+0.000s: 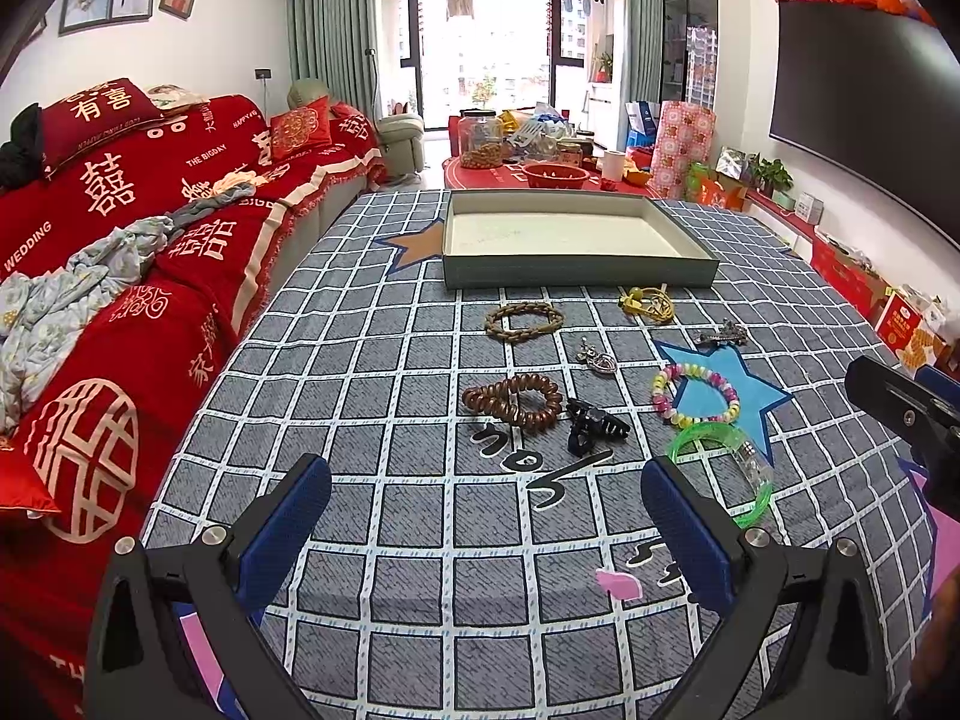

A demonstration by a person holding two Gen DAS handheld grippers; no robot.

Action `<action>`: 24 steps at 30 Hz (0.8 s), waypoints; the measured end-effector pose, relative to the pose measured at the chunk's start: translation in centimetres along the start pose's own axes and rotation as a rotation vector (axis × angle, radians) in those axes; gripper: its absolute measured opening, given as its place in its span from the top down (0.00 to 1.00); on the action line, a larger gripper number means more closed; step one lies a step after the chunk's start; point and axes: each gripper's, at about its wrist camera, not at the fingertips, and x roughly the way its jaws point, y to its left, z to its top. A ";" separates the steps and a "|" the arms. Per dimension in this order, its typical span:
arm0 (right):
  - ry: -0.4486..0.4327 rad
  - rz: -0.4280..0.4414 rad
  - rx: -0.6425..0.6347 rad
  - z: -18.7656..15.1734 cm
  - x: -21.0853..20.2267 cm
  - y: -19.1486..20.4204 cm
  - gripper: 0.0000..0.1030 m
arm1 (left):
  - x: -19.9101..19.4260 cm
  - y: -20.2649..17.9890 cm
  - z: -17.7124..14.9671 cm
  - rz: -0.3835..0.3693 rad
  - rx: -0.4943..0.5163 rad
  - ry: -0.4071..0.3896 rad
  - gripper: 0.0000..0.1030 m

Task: Organize jewelry

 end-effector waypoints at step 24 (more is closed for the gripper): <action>0.006 0.002 -0.002 -0.2 0.0 0.3 0.00 | 0.0 0.0 -0.1 0.000 -0.001 0.002 0.00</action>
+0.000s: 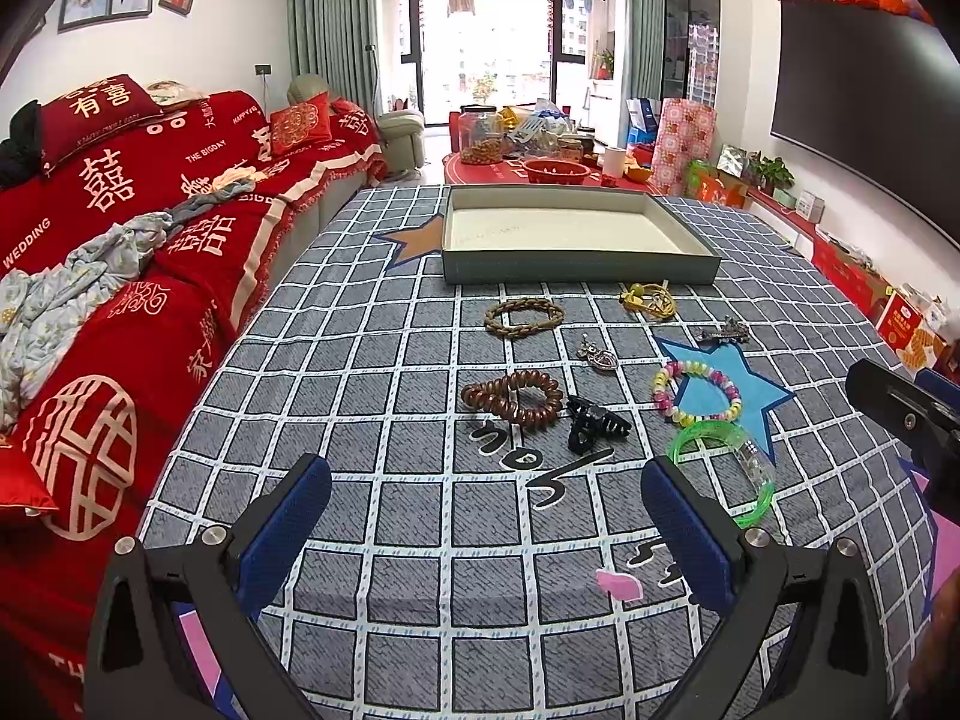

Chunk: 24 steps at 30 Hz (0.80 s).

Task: Organize jewelry

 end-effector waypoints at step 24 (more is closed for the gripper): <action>0.003 0.000 0.003 0.1 0.1 0.0 0.00 | 0.0 0.1 0.1 -0.001 -0.001 0.002 0.00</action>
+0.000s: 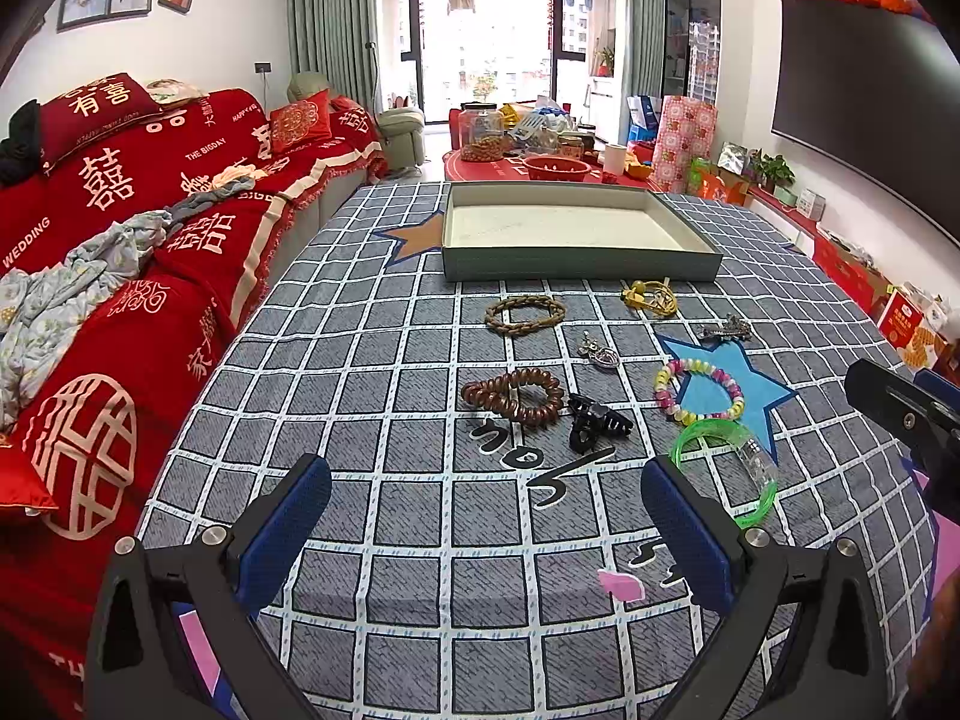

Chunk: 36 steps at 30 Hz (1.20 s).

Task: Organize jewelry

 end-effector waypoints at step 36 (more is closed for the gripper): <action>0.307 0.000 -0.037 -1.6 6.2 -0.7 0.00 | 10.0 4.5 3.1 -0.154 -0.226 0.318 0.00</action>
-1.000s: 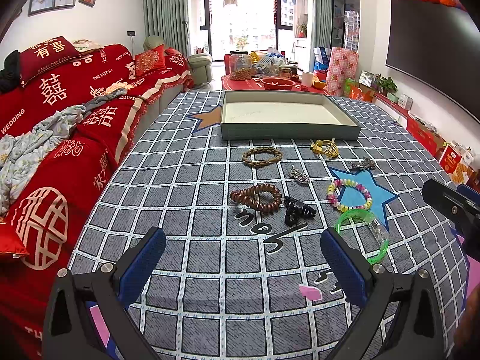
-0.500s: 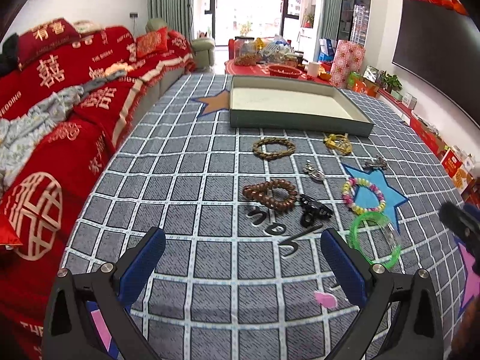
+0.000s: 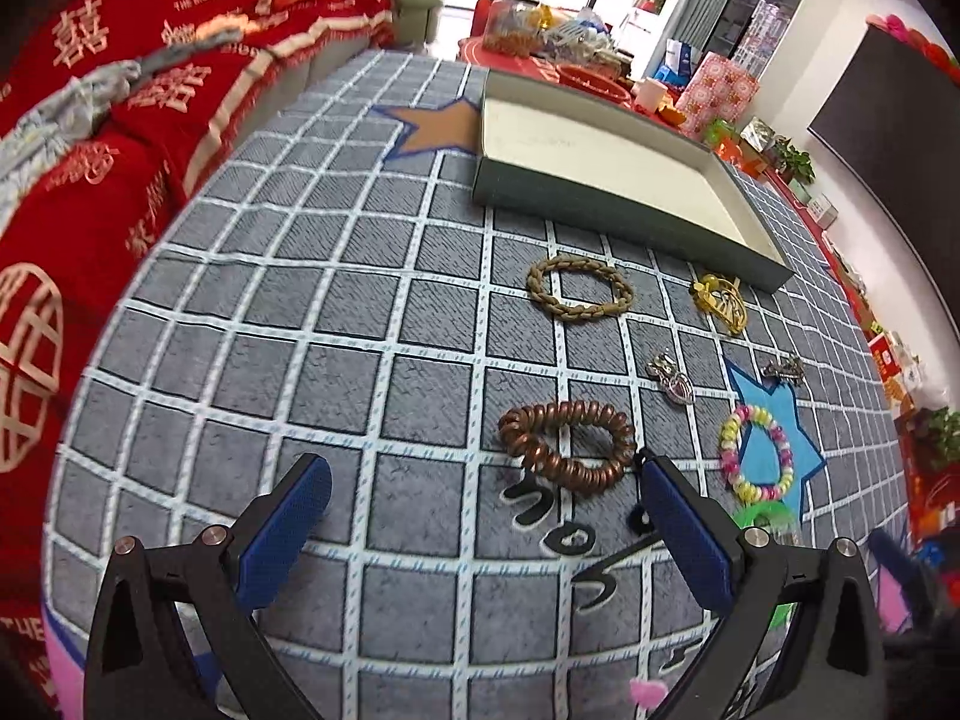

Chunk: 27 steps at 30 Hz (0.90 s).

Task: Organize jewelry
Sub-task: 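Grasp the brown coiled bead bracelet with the left tool while the right tool grasps the green bangle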

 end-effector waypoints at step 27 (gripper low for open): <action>0.097 0.080 -0.023 0.8 2.3 1.1 0.90 | -0.7 -2.5 0.6 -0.092 0.143 -0.033 0.76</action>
